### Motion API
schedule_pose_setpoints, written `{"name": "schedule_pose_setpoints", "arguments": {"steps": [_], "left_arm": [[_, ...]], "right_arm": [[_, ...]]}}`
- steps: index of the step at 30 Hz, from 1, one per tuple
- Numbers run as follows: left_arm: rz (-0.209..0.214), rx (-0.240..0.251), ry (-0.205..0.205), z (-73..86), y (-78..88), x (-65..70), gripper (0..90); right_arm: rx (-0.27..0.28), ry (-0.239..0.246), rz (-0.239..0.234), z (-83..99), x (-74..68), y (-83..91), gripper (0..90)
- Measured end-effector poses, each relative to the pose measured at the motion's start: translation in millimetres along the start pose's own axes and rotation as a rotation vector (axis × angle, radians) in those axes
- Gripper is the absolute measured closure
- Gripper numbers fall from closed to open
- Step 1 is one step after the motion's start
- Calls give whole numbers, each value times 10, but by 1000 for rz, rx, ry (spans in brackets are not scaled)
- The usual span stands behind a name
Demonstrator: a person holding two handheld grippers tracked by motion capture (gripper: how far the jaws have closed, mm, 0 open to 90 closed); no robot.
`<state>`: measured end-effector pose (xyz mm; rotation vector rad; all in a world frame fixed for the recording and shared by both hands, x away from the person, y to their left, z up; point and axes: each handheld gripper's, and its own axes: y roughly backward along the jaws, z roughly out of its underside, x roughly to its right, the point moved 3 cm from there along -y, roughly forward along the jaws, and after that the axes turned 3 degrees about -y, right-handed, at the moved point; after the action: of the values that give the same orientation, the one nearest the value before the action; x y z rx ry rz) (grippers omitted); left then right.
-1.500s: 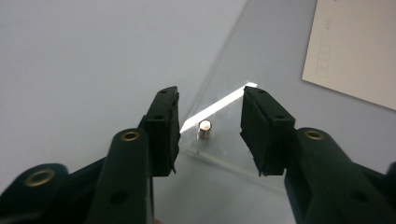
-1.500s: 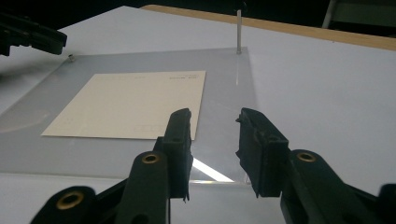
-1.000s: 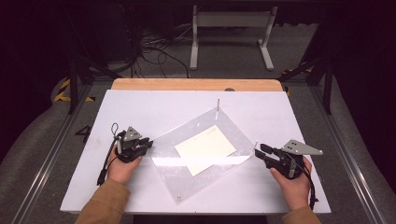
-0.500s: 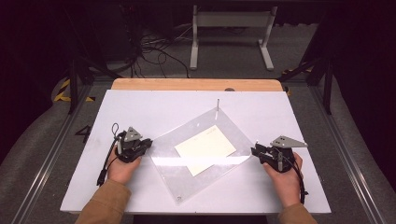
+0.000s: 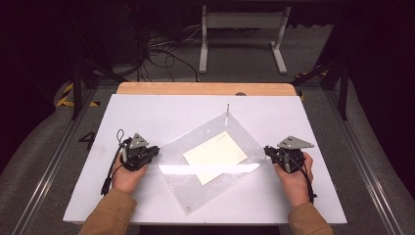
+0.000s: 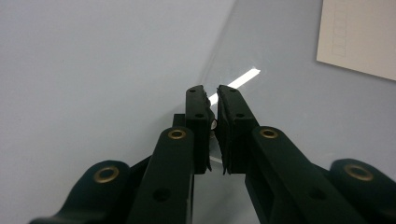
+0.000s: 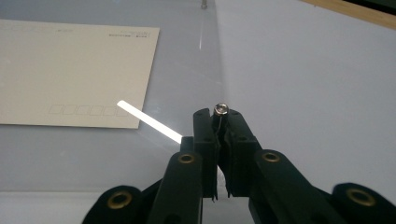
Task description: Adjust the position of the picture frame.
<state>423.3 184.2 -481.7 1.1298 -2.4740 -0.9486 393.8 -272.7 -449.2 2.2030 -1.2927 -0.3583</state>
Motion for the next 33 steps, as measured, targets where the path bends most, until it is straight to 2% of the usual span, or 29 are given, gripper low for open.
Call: {"name": "schedule_pose_setpoints", "arguments": {"steps": [3, 8, 13, 17, 21, 24, 25, 29, 30, 33], "left_arm": [[6, 1, 10, 3, 2, 8, 837], [9, -14, 2, 18, 39, 24, 837], [25, -24, 9, 41, 73, 25, 837], [32, -25, 3, 58, 95, 27, 837], [44, -26, 4, 76, 116, 41, 837], [56, -30, 6, 85, 132, 69, 837], [54, -32, -5, 85, 137, 65, 838], [59, -32, -8, 87, 140, 65, 838], [59, -31, -7, 88, 139, 66, 838], [66, -37, 0, 89, 145, 82, 838]], "right_arm": [[-7, 13, 0, -79, 23, -9, 846], [-7, 20, 8, -296, 118, -130, 846], [-6, 62, 26, -598, 200, -307, 846], [-21, 69, 33, -727, 253, -472, 845], [-33, 54, 31, -763, 310, -657, 845], [-55, 24, 21, -727, 363, -825, 842], [-66, 11, 24, -703, 370, -861, 838], [-57, -27, 19, -661, 384, -881, 808], [-52, -44, 12, -656, 382, -858, 747], [-34, -18, 32, -653, 347, -720, 685]]}}
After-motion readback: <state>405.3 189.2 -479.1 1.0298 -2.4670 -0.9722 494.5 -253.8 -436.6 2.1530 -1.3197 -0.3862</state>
